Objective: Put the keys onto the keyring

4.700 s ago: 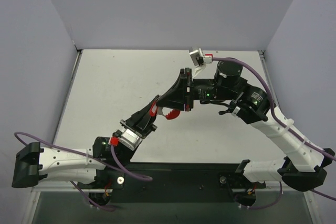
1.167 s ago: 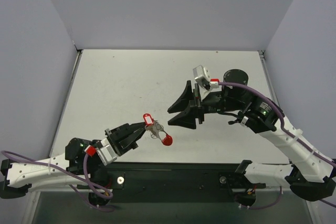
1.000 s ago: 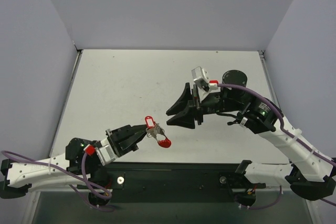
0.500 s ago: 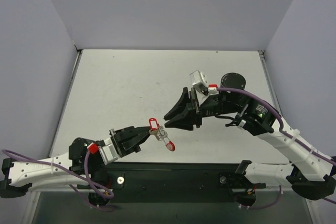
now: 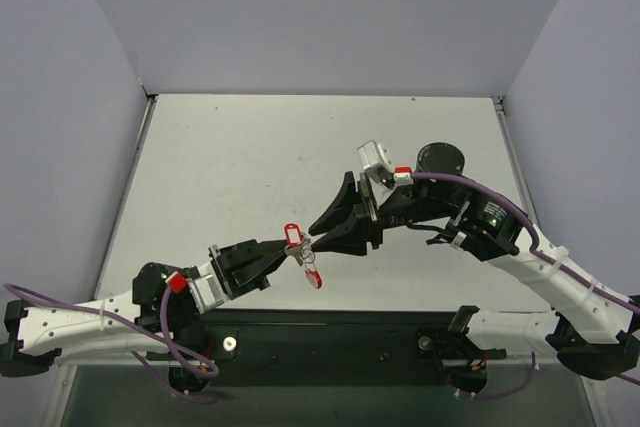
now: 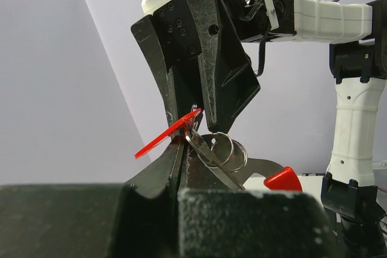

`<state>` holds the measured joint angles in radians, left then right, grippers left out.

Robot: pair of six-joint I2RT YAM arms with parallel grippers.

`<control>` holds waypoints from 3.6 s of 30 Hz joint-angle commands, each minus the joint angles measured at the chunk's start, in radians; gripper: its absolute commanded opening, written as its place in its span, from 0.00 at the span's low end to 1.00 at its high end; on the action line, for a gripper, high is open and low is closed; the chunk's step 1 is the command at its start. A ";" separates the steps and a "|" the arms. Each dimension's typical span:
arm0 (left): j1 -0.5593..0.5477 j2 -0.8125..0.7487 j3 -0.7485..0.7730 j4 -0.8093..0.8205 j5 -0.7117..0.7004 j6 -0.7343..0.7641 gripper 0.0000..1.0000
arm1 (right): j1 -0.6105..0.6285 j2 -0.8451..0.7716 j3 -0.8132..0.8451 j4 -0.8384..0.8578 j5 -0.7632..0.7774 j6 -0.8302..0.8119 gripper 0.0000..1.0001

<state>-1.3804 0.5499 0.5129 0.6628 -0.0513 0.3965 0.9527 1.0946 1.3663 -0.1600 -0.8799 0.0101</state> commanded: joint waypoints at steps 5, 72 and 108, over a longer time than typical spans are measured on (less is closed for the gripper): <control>-0.003 0.008 0.019 0.081 0.002 -0.018 0.00 | 0.015 -0.030 -0.019 0.115 -0.011 -0.006 0.30; -0.003 0.024 0.007 0.104 -0.019 -0.065 0.17 | 0.052 -0.094 -0.162 0.309 0.239 0.028 0.00; -0.002 -0.047 -0.024 0.012 -0.078 -0.074 0.13 | 0.054 -0.130 -0.196 0.362 0.237 0.037 0.00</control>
<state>-1.3796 0.5255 0.4900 0.6773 -0.1078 0.3416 1.0031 0.9947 1.1698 0.1036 -0.6445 0.0513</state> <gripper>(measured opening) 0.090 0.040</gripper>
